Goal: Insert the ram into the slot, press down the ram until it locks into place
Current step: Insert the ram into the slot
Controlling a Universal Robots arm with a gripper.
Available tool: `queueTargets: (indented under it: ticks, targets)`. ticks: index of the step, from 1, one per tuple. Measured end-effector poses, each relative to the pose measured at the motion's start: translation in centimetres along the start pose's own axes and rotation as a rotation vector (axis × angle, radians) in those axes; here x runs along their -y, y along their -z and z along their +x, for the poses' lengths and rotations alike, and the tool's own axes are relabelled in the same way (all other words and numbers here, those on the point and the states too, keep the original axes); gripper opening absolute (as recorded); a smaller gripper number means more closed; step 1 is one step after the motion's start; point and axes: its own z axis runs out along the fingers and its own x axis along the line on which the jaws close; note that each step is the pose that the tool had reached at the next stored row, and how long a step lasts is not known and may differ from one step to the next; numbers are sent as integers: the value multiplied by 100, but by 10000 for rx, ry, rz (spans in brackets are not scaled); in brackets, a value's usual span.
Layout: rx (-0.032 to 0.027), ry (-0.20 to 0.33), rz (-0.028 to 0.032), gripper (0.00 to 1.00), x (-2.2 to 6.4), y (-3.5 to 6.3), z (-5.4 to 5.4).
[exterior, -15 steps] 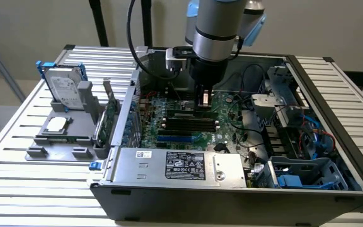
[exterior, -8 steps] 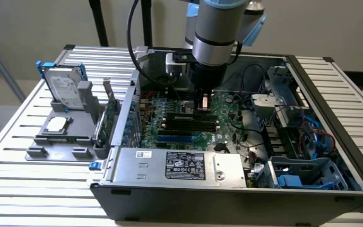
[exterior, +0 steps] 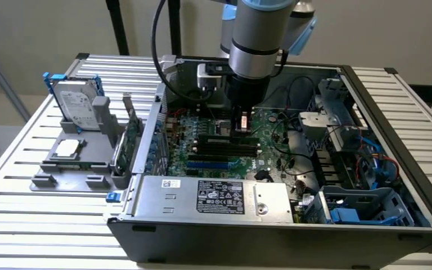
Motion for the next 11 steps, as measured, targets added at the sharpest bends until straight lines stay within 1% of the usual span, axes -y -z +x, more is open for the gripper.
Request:
queueTargets:
  ticks: [2,4,6,11]
  targets:
    - [-65,55,0,13,0,-3,0]
    - [-108,108,2,13,1,-10,0]
    - [-125,146,0,13,1,-19,0]
    - [-128,186,1,13,2,-49,0]
